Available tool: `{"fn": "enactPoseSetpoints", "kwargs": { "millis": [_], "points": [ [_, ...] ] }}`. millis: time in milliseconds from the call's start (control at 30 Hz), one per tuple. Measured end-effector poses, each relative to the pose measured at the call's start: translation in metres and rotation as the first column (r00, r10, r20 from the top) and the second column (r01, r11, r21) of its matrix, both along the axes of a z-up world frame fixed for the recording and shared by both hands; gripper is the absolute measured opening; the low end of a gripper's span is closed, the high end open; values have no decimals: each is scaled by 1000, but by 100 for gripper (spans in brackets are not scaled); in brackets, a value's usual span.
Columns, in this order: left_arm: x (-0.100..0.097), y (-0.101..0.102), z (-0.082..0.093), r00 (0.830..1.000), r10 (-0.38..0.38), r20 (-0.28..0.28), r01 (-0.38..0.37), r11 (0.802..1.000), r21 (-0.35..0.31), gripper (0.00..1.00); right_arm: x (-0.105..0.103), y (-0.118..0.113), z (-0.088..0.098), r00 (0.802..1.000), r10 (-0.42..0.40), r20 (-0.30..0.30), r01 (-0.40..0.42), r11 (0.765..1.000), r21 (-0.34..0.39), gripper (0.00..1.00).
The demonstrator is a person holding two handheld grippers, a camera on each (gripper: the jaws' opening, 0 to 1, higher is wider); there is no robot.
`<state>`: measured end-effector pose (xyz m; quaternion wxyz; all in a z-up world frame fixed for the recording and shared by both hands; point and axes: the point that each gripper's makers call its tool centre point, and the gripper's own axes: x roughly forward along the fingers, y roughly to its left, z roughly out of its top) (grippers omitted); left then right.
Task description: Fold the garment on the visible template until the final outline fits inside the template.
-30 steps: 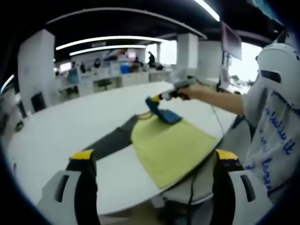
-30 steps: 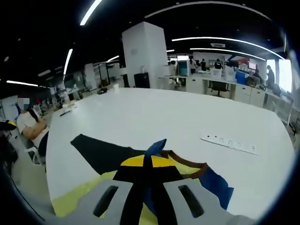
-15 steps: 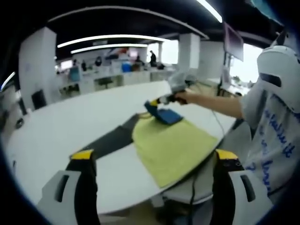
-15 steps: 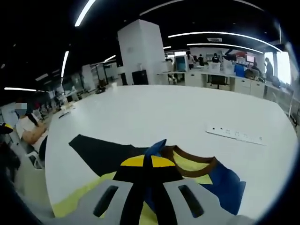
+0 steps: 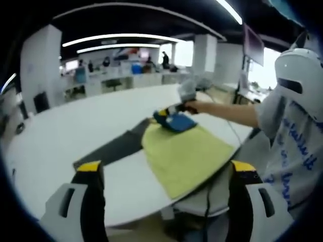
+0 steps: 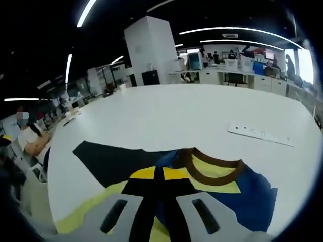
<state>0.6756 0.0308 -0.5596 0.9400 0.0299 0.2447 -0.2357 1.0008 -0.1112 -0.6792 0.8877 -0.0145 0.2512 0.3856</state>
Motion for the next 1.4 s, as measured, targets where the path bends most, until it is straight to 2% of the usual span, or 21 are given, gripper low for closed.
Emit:
{"fn": "enactPoseSetpoints", "kwargs": {
  "millis": [467,767,1400],
  "points": [
    [-1,-2,-3,1000,3,-13,-3,1000,-13,99,-1,17,-23,999,5,-48,-4,1000,11,2],
    [1,4,-7,1000,9,-22,-10,1000,-18,99,-3,25,-42,997,12,-73,-13,1000,-13,2],
    [2,14,-12,999,16,-40,-17,1000,-25,98,-9,40,-63,993,15,-115,-17,1000,-18,2]
  ]
}}
